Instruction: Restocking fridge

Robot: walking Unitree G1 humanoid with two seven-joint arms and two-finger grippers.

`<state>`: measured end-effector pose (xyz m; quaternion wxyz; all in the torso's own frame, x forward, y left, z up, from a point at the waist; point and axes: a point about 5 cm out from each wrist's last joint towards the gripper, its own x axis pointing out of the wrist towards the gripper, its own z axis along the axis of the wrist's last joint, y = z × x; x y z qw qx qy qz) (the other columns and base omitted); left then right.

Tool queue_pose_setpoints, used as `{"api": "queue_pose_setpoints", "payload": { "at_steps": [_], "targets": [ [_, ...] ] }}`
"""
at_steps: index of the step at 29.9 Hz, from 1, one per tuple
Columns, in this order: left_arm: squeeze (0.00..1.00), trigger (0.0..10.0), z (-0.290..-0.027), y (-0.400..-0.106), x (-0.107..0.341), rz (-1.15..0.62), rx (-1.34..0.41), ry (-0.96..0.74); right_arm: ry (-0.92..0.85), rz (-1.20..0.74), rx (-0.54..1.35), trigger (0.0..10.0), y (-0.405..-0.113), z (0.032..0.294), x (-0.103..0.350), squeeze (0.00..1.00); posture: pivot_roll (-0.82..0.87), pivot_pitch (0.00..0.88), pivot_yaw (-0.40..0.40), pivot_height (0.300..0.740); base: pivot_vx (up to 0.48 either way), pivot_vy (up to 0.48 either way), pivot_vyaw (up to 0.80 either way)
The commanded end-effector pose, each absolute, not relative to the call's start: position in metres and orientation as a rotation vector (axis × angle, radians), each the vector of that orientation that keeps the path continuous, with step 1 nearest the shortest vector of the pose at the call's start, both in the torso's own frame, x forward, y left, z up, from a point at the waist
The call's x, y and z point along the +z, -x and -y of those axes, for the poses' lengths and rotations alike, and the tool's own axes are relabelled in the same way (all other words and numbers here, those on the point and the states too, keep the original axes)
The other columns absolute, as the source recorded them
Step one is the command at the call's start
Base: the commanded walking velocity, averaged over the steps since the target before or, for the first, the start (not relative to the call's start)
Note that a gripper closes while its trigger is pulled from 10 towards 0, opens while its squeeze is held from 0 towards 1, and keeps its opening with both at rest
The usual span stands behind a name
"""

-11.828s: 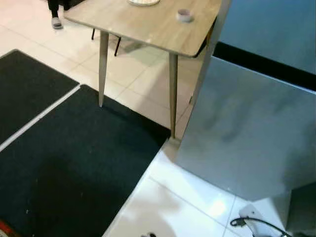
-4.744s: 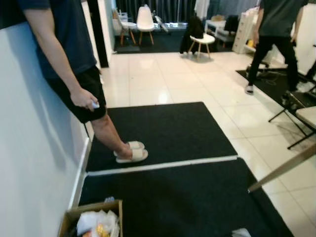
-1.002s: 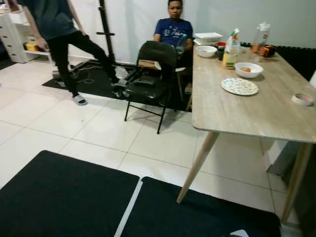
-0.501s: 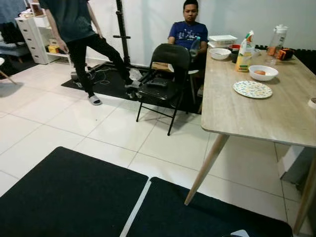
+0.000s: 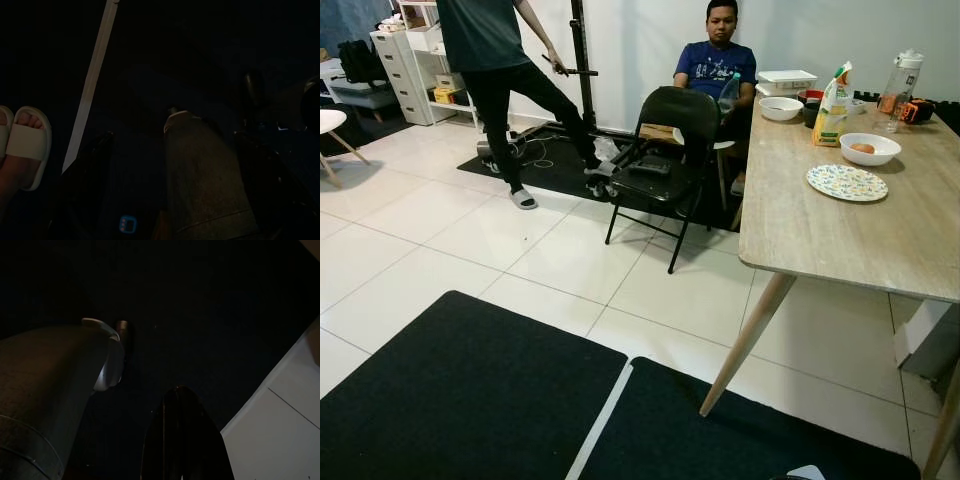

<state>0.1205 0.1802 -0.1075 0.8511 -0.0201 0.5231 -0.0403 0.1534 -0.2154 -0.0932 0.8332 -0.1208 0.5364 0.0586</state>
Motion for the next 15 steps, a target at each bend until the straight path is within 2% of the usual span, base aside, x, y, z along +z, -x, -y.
{"api": "queue_pose_setpoints", "payload": {
  "at_steps": [1, 15],
  "targets": [
    [0.0, 10.0, -0.179, -0.1156, -0.1094, -1.126, -0.095, 0.032, 0.249, -1.138, 0.119, 10.0, -0.1531, 0.2173, -0.093, 0.0, -0.07, 0.0, 0.008, 0.74, 0.0, 0.0, 0.0],
    [0.0, 10.0, -0.1782, -0.1161, -0.1093, -1.126, -0.096, 0.035, 0.247, -1.14, 0.119, 10.0, -0.1529, 0.217, -0.0931, 0.0, -0.07, 0.0, 0.008, 0.74, 0.0, 0.0, 0.0]
  ]
}}
